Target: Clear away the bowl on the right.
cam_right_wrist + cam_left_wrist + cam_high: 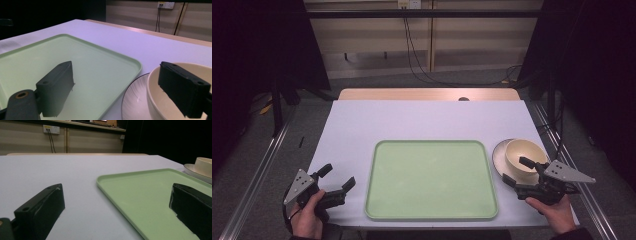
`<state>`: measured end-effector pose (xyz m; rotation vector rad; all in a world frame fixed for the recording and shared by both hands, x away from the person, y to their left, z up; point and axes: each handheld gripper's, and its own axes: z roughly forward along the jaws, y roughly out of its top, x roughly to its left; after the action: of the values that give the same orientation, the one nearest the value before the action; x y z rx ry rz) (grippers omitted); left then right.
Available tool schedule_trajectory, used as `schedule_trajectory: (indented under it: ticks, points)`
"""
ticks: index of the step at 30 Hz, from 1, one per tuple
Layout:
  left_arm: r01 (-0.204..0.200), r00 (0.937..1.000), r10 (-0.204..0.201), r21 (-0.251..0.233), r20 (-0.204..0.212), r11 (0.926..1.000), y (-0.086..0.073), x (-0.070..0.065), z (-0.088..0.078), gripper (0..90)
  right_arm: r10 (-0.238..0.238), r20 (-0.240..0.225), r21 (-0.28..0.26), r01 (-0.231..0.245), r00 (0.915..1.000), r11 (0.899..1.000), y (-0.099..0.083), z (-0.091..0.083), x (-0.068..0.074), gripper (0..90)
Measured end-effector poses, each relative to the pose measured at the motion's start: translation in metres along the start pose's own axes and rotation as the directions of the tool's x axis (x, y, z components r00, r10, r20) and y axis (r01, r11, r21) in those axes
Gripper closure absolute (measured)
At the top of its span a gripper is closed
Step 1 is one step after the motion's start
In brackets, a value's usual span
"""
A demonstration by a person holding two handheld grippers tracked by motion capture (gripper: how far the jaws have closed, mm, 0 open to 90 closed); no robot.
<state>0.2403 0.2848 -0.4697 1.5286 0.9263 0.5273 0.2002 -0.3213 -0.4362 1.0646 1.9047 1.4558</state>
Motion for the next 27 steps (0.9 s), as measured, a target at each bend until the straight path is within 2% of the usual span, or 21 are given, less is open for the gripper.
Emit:
schedule_trajectory:
  ticks: [2, 4, 7, 10, 11, 15, 20, 27]
  points:
    - [-0.018, 0.9998, 0.019, 0.009, -0.004, 0.9998, 0.0002, 0.0008, -0.0005, 0.1, 0.006, -0.005, -0.003, -0.006, 1.0000, 1.000, 0.0002, -0.0001, -0.0001, 12.8]
    - [-0.006, 1.0000, 0.006, 0.001, 0.003, 1.0000, 0.0000, -0.0002, 0.0001, 0.1, 0.006, -0.007, -0.001, -0.006, 1.0000, 1.000, 0.0002, -0.0002, -0.0001, 12.4]
    - [-0.029, 0.9996, 0.029, 0.019, 0.002, 0.9994, 0.0003, 0.0007, -0.0010, 0.1, 0.008, -0.012, -0.001, -0.008, 0.9999, 1.000, 0.0002, 0.0000, 0.0000, 11.6]
    - [-0.028, 0.9996, 0.028, 0.019, 0.004, 0.9994, 0.0002, 0.0003, -0.0011, 0.1, 0.014, -0.010, -0.003, -0.014, 0.9999, 1.000, 0.0004, 0.0005, 0.0001, 10.7]
    - [-0.015, 0.9999, 0.015, 0.009, -0.003, 0.9998, 0.0000, -0.0007, -0.0011, 0.1, 0.013, -0.010, 0.000, -0.013, 0.9999, 1.000, 0.0004, 0.0010, 0.0001, 10.5]
    - [-0.022, 0.9997, 0.022, 0.013, 0.006, 0.9997, -0.0001, 0.0001, -0.0018, 0.1, 0.010, -0.007, 0.012, -0.010, 0.9999, 1.000, 0.0006, 0.0013, 0.0000, 10.6]
    - [-0.021, 0.9998, 0.021, 0.014, -0.001, 0.9997, -0.0001, 0.0000, -0.0019, 0.1, 0.020, -0.008, 0.017, -0.020, 0.9998, 1.000, 0.0018, -0.0003, -0.0010, 13.1]
    - [-0.023, 0.9997, 0.024, 0.017, -0.002, 0.9996, -0.0001, -0.0002, -0.0020, 0.1, 0.027, 0.025, 0.018, -0.027, 0.9993, 0.999, 0.0063, -0.0078, -0.0078, 12.7]
